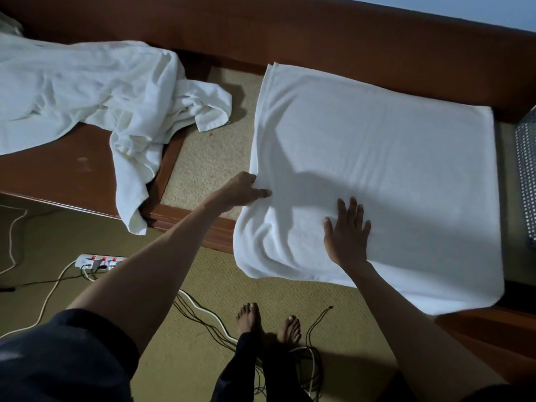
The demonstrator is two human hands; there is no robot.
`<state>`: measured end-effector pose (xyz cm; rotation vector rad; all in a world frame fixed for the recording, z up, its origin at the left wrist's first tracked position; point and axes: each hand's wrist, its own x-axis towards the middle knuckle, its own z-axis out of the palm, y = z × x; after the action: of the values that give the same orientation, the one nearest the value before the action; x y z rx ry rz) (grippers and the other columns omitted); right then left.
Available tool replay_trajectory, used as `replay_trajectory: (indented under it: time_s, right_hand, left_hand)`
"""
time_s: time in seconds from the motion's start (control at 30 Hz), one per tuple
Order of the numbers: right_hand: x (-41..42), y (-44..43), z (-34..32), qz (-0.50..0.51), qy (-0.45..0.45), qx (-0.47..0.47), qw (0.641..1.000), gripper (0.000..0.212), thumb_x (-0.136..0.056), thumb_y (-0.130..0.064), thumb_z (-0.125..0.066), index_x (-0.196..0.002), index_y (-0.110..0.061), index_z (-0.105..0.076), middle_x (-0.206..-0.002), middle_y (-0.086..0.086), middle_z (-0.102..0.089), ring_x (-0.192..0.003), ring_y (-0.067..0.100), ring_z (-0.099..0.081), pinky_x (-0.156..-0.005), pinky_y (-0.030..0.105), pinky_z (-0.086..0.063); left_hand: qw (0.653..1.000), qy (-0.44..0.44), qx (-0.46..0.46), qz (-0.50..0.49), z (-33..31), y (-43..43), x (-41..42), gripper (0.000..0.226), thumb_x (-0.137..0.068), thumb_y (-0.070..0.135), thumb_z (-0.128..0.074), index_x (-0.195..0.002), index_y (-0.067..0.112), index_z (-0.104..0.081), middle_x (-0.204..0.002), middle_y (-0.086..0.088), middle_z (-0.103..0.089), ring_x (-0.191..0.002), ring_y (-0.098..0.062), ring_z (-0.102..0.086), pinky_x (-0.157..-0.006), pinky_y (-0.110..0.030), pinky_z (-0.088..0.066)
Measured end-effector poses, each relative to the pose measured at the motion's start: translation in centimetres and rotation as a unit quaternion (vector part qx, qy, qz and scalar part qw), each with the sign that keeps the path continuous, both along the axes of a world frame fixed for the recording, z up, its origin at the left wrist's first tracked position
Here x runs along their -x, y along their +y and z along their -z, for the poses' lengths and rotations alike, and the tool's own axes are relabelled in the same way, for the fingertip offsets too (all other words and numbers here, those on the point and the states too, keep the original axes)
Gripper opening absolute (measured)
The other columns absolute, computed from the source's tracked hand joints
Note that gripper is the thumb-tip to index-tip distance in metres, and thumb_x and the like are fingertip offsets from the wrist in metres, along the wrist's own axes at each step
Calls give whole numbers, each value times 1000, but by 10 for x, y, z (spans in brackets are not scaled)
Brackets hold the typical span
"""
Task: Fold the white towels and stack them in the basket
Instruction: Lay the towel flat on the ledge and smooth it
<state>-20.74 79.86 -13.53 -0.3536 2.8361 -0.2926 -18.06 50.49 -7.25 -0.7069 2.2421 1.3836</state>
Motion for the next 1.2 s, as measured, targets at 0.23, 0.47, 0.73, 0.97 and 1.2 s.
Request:
replay_trajectory:
  time_s: [0.23, 0.47, 0.73, 0.97, 1.2]
  right_hand:
    - [0, 0, 0, 10, -26, -10, 1000, 71, -100, -53, -16, -163, -20, -8, -170, 9, 5, -157, 28, 3, -122, 58, -4]
    - [5, -2, -3, 12, -74, -7, 997, 73, -105, -55, -29, -162, -23, 2, -169, 5, 16, -155, 22, 16, -122, 55, 4]
    - [6, -5, -13, 20, -119, -10, 993, 71, -106, -53, -26, -162, -23, 5, -168, 5, 21, -154, 22, 21, -121, 54, 9]
    - [8, -6, -17, 17, -157, -23, 987, 72, -105, -56, -21, -161, -24, 11, -165, 3, 29, -152, 21, 28, -121, 53, 14]
    - [11, -8, -24, 11, -192, -44, 980, 72, -105, -57, -16, -159, -24, 18, -161, 3, 37, -149, 19, 34, -120, 53, 17]
  left_hand:
    - [963, -28, -250, -98, 2, -20, -5, 39, -92, 13, -75, -128, 4, -67, -121, -11, -74, -110, -27, -72, -86, -37, -61]
    - [980, 47, -117, -156, 1, -46, -22, 35, -86, 5, -80, -119, 6, -69, -89, -13, -72, -87, -29, -70, -69, -28, -63]
    - [961, -76, -252, -87, 0, -34, -56, 63, -84, 25, -85, -138, 23, -52, -123, -3, -73, -110, -23, -72, -91, -38, -59]
    - [997, -63, -45, -7, 3, -47, -61, 36, -80, 33, -88, -70, 5, -67, -56, 4, -60, -52, -12, -52, -49, -22, -40]
    - [987, -128, -85, 37, -7, -53, -83, 38, -83, 39, -84, -102, 9, -70, -85, -15, -75, -62, -18, -60, -54, -26, -42]
